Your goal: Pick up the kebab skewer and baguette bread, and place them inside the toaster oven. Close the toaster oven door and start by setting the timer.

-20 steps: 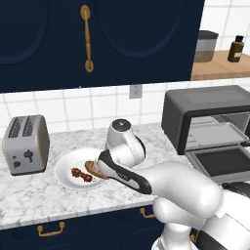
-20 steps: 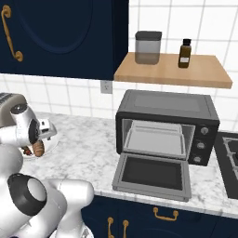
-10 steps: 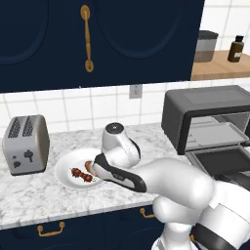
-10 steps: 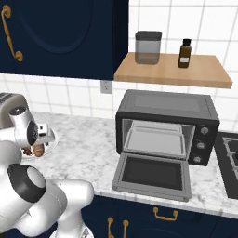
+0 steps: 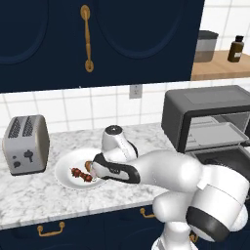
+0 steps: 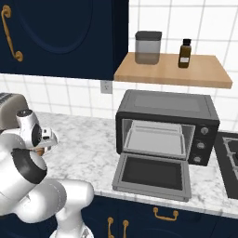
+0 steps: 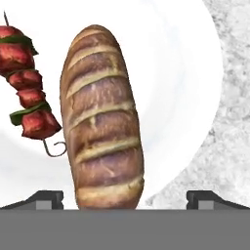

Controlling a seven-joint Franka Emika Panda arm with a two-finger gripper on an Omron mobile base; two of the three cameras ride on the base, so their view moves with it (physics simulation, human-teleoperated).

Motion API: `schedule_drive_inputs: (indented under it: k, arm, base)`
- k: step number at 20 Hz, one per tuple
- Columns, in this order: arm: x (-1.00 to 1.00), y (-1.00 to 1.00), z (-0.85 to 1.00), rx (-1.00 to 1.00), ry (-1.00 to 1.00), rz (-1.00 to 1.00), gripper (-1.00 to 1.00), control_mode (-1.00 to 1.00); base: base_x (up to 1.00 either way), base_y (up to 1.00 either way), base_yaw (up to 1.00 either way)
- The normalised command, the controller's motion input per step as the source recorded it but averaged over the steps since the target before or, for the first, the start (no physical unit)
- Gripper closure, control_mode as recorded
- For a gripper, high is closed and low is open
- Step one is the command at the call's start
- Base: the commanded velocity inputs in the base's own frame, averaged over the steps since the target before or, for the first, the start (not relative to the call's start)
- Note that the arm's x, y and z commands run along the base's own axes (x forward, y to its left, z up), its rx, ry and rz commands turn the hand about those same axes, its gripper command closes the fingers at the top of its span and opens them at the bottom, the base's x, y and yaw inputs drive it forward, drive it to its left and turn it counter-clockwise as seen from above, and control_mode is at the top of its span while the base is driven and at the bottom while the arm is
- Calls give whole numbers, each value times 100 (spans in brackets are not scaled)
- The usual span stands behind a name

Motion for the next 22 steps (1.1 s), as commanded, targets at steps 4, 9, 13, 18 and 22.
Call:
schedule_drive_inputs:
  k: [4,9,13,18,22]
  arm:
    - [11,22,-16,0,7,0,-100,-100]
    - [17,17,-17,0,5,0,-100,-100]
    - [0,5,-14,0,7,0,100,-100]
    - [0,0,-10,0,10,0,100,-100]
    - [-21,-16,90,5,0,1,100,-100]
  base:
    - [0,0,0]
    - [0,0,0]
    - [0,0,0]
    - [0,0,0]
    - [0,0,0]
